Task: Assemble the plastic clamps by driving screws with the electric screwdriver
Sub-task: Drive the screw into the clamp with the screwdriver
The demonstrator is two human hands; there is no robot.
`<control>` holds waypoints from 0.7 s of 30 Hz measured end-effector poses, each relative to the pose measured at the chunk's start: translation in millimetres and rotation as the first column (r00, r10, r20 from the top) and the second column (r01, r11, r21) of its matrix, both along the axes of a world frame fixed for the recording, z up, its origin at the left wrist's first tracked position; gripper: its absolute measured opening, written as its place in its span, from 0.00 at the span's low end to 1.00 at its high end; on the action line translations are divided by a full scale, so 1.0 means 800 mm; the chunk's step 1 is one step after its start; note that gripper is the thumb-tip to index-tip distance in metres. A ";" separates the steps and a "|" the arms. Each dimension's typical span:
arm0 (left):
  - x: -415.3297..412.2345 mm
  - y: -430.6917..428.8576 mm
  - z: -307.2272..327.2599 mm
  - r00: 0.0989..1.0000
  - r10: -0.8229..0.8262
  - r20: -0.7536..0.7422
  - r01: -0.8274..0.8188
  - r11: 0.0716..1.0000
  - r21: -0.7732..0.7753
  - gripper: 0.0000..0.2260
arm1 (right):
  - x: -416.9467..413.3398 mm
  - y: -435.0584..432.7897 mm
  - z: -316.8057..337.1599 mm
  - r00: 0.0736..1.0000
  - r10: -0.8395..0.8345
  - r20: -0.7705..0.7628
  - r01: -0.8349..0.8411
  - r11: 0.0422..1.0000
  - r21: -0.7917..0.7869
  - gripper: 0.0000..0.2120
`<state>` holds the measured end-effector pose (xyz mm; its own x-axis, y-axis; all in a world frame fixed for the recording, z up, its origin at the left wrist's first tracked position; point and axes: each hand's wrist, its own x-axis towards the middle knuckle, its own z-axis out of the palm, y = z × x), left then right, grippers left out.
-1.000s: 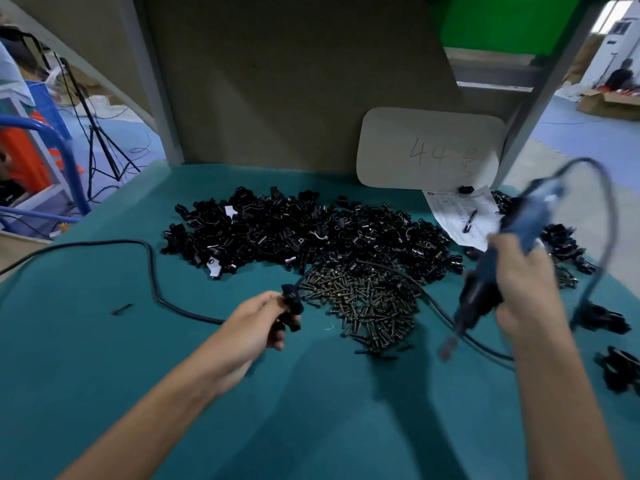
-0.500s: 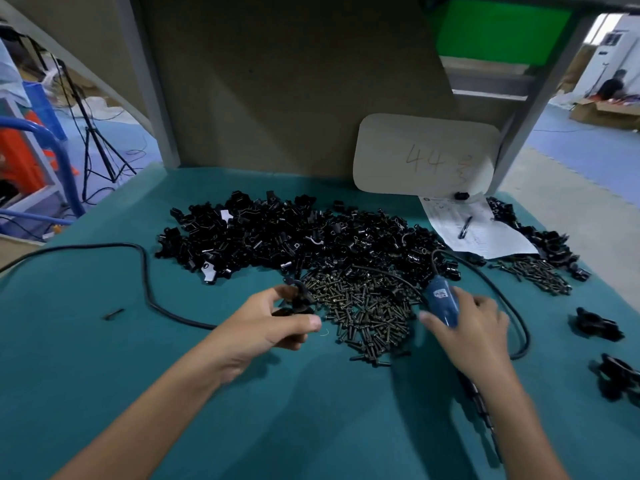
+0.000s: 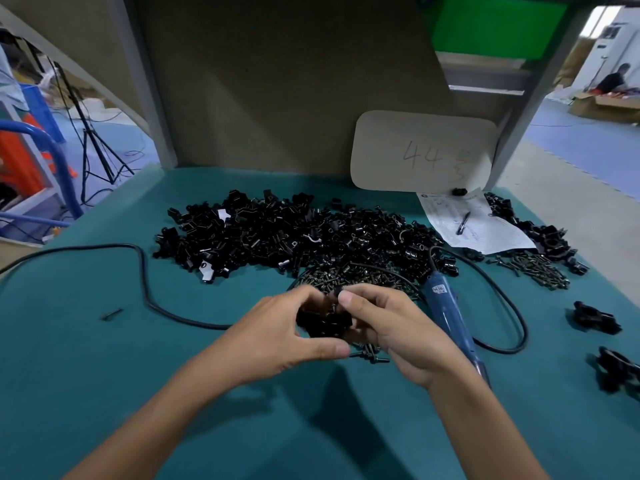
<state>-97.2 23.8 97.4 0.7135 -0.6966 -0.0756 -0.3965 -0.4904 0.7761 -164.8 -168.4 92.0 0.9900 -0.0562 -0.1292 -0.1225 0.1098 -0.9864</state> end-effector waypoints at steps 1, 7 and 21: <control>-0.002 0.000 0.001 0.996 0.021 0.085 -0.022 1.000 0.014 0.32 | 0.000 0.001 -0.001 1.000 -0.025 -0.005 0.025 0.999 0.030 0.08; -0.003 -0.005 0.013 0.976 -0.064 0.206 0.051 0.996 0.066 0.37 | -0.004 0.007 0.000 0.999 -0.047 -0.001 0.047 0.989 0.137 0.21; -0.009 -0.001 0.011 0.988 -0.006 0.153 0.045 0.967 -0.251 0.28 | -0.015 0.006 0.004 0.985 -0.091 0.144 0.082 0.994 0.067 0.10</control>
